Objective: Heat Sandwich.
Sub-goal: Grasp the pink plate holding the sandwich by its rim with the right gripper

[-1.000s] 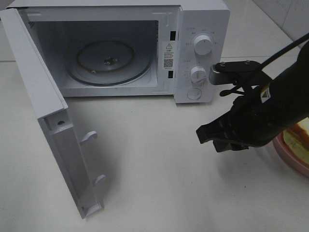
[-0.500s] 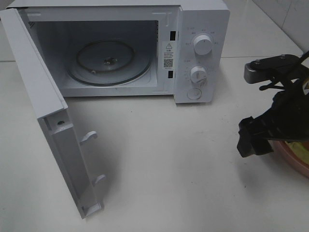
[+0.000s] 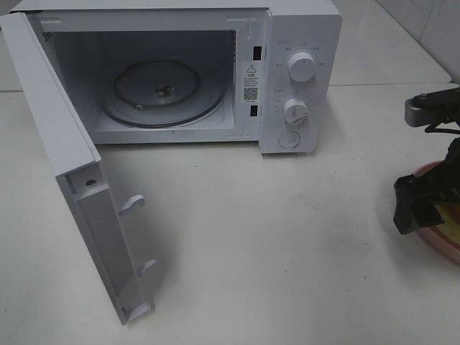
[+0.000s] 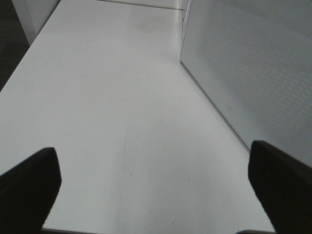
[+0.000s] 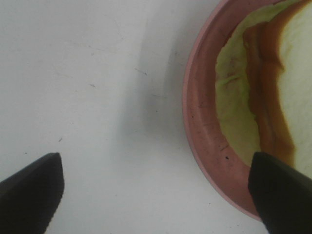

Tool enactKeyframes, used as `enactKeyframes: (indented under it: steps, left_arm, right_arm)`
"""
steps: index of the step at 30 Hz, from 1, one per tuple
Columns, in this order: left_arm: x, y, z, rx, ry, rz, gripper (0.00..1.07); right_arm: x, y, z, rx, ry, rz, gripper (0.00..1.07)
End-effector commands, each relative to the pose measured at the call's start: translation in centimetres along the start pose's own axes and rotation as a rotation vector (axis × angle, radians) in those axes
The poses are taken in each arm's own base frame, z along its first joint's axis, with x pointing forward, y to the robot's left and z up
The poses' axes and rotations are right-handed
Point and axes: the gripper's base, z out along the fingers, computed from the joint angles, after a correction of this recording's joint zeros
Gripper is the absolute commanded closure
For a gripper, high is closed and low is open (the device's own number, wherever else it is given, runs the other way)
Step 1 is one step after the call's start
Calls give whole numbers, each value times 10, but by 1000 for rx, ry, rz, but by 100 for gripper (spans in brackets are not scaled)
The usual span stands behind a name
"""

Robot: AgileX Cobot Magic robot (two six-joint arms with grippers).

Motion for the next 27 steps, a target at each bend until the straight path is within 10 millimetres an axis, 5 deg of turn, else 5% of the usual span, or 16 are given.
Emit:
enactKeyframes:
  steps: [1,27]
  left_arm:
    - [1,0,-3,8,-32,-1,9]
    - [1,0,-3,8,-32,-1,9]
  right_arm:
    - [-1,-5,14,22,59,-17,13]
    - [-17,-4,77,33,150,-65,19]
